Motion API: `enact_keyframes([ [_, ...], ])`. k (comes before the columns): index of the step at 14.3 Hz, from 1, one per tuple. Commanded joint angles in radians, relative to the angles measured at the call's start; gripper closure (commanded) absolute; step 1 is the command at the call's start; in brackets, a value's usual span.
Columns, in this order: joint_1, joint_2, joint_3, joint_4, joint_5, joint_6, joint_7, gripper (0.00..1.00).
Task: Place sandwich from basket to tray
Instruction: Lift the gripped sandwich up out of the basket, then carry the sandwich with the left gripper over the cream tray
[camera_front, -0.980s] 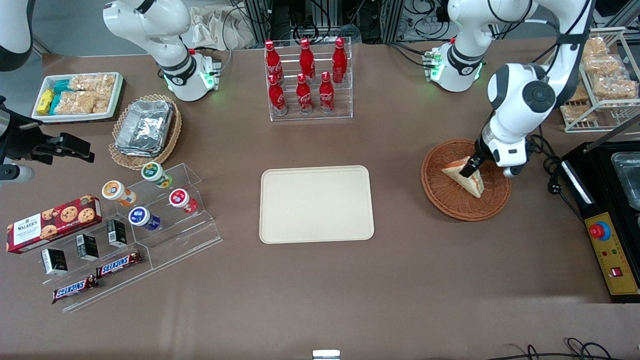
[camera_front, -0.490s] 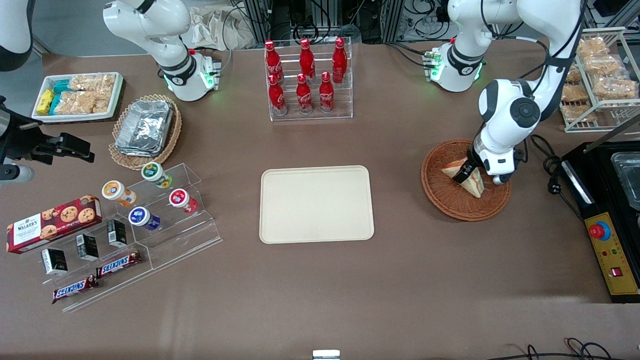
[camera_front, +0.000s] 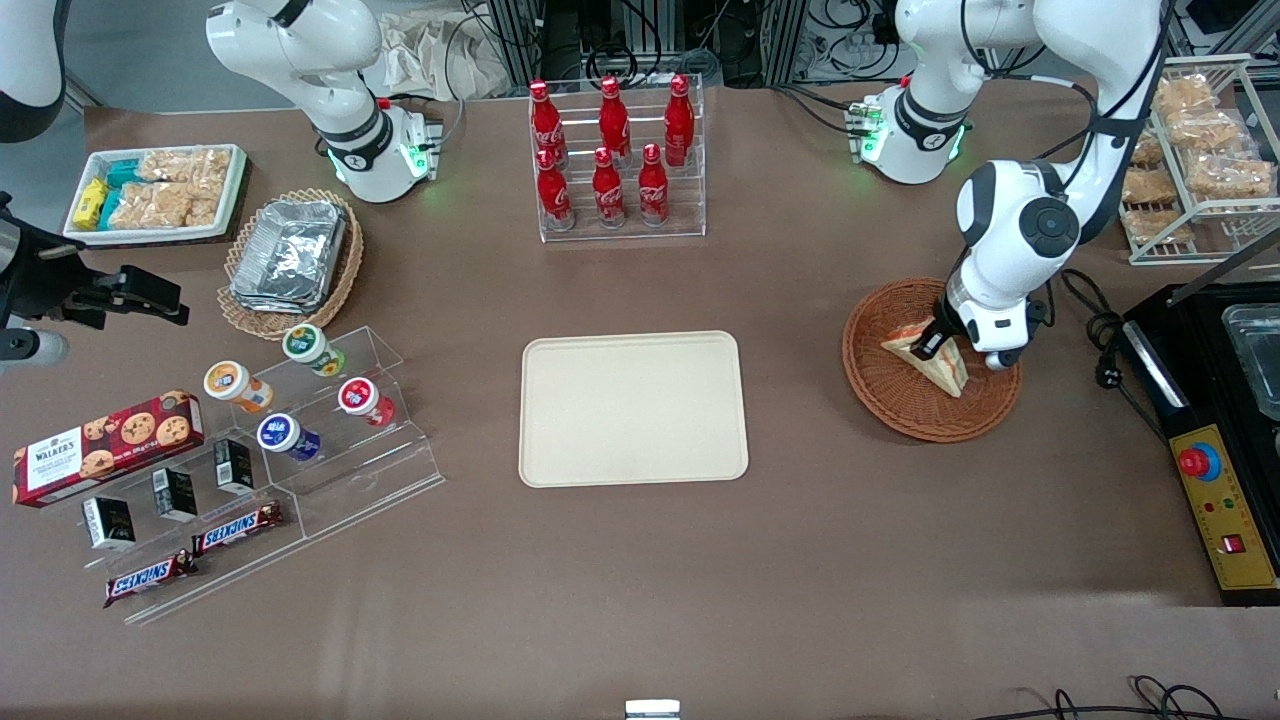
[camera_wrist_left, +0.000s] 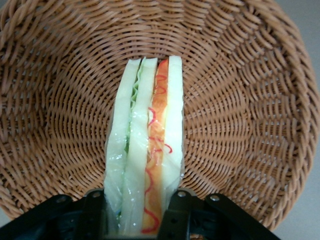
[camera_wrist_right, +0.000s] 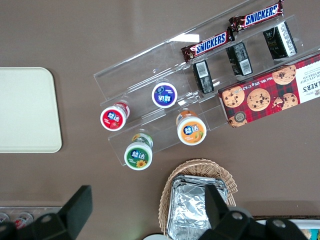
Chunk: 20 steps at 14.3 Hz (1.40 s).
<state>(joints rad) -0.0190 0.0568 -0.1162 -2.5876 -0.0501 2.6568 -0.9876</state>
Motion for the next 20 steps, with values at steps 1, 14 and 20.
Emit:
enact_keyframes([
  [1,-0.001,-0.066,-0.008,-0.002,0.021,0.036,-0.034,1.0],
  [14,-0.018,-0.137,-0.052,0.831,0.006,-1.035,0.653,1.0],
  [20,-0.029,0.026,-0.328,0.899,0.001,-0.953,0.446,1.0],
])
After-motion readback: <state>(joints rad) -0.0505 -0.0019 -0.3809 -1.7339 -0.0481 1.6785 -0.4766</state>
